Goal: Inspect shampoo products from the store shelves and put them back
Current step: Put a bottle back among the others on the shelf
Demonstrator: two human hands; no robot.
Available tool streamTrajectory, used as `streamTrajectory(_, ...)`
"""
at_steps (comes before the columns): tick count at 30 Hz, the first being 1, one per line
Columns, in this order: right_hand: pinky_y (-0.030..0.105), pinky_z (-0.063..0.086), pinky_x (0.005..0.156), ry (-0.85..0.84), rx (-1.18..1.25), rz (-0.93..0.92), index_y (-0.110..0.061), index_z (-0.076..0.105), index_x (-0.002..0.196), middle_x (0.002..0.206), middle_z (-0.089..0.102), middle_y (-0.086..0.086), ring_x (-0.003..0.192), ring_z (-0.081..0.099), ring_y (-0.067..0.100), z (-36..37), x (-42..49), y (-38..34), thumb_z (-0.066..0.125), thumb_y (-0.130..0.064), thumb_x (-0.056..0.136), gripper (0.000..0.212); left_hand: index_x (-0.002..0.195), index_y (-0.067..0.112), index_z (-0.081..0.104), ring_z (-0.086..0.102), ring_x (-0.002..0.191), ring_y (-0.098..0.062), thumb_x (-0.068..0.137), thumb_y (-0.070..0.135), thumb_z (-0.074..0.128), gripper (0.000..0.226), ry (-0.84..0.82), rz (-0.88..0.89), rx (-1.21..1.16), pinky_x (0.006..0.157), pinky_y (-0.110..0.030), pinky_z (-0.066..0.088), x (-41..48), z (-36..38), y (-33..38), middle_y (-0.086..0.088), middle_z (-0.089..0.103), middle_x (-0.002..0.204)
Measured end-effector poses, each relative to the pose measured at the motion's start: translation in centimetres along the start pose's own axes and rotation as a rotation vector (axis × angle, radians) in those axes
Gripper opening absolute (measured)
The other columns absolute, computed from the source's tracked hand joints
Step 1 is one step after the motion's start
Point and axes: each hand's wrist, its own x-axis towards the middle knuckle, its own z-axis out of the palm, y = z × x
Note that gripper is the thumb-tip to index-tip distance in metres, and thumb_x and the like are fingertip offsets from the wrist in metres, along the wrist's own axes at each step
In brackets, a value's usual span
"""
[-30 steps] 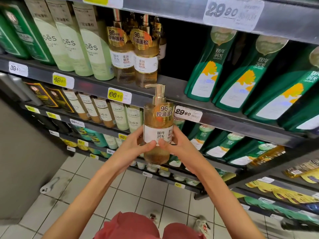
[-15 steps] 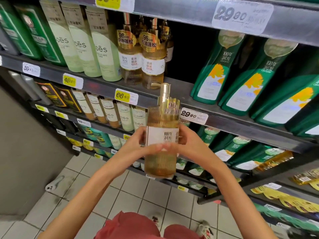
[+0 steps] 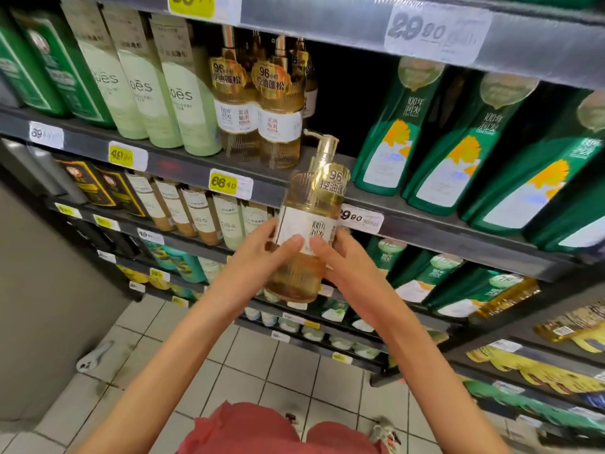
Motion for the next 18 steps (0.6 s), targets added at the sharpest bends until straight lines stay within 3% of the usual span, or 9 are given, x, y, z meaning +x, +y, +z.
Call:
streamTrajectory(3, 0.018, 0.053, 0.081, 0.139, 0.018, -0.121, -0.026, 0.050, 0.123, 0.111, 0.068, -0.011, 0.102, 0.064, 0.001, -0.2, 1.7, -0.5, 0.062, -0.029, 0.087, 0.038, 0.134, 0.019, 0.041, 0.054, 0.112, -0.003, 0.091, 0.023, 0.054, 0.045, 0.036, 0.115, 0.054, 0.091, -0.019, 0.047, 2.1, 0.7, 0.1, 0.006, 0.056, 0.124)
streamTrajectory(7, 0.017, 0.053, 0.076, 0.219, -0.035, -0.209, -0.020, 0.047, 0.125, 0.110, 0.065, -0.007, 0.091, 0.065, -0.003, -1.1, 4.6, -3.1, 0.059, -0.016, 0.092, 0.035, 0.120, 0.040, 0.039, 0.048, 0.103, 0.019, 0.085, 0.011, 0.063, 0.051, -0.004, 0.276, 0.097, 0.085, -0.004, 0.039, 5.5, 1.2, 1.3, 0.020, 0.051, 0.117)
streamTrajectory(10, 0.026, 0.053, 0.087, 0.244, -0.103, -0.251, -0.019, 0.044, 0.125, 0.115, 0.061, 0.001, 0.097, 0.062, 0.003, -1.6, 6.0, -4.8, 0.057, -0.012, 0.093, 0.035, 0.129, 0.023, 0.041, 0.051, 0.111, 0.001, 0.084, 0.005, 0.063, 0.053, 0.006, 0.324, 0.110, 0.092, -0.019, 0.041, 8.1, 1.2, 2.0, 0.008, 0.054, 0.121)
streamTrajectory(12, 0.026, 0.050, 0.092, 0.252, -0.127, -0.276, -0.013, 0.041, 0.131, 0.122, 0.058, 0.005, 0.107, 0.060, 0.011, -1.8, 6.5, -5.4, 0.055, -0.009, 0.094, 0.040, 0.135, 0.015, 0.038, 0.051, 0.116, -0.008, 0.085, 0.004, 0.062, 0.057, 0.010, 0.345, 0.090, 0.096, -0.021, 0.041, 9.1, 1.3, 2.2, 0.003, 0.053, 0.125)
streamTrajectory(16, 0.021, 0.050, 0.092, 0.230, -0.155, -0.311, -0.010, 0.039, 0.135, 0.125, 0.057, 0.006, 0.111, 0.058, 0.012, -2.3, 7.3, -5.9, 0.051, -0.006, 0.095, 0.041, 0.134, 0.018, 0.038, 0.050, 0.106, 0.012, 0.085, 0.007, 0.062, 0.056, 0.078, 0.394, 0.098, 0.086, -0.003, 0.039, 10.2, 1.5, 2.2, 0.017, 0.051, 0.117)
streamTrajectory(18, 0.026, 0.047, 0.098, 0.230, -0.191, -0.334, -0.010, 0.037, 0.136, 0.130, 0.055, 0.008, 0.117, 0.056, 0.015, -2.4, 7.8, -6.1, 0.050, -0.004, 0.095, 0.044, 0.136, 0.016, 0.036, 0.049, 0.112, 0.004, 0.084, 0.006, 0.063, 0.059, 0.097, 0.398, 0.108, 0.091, -0.008, 0.040, 10.9, 1.4, 2.2, 0.011, 0.051, 0.122)
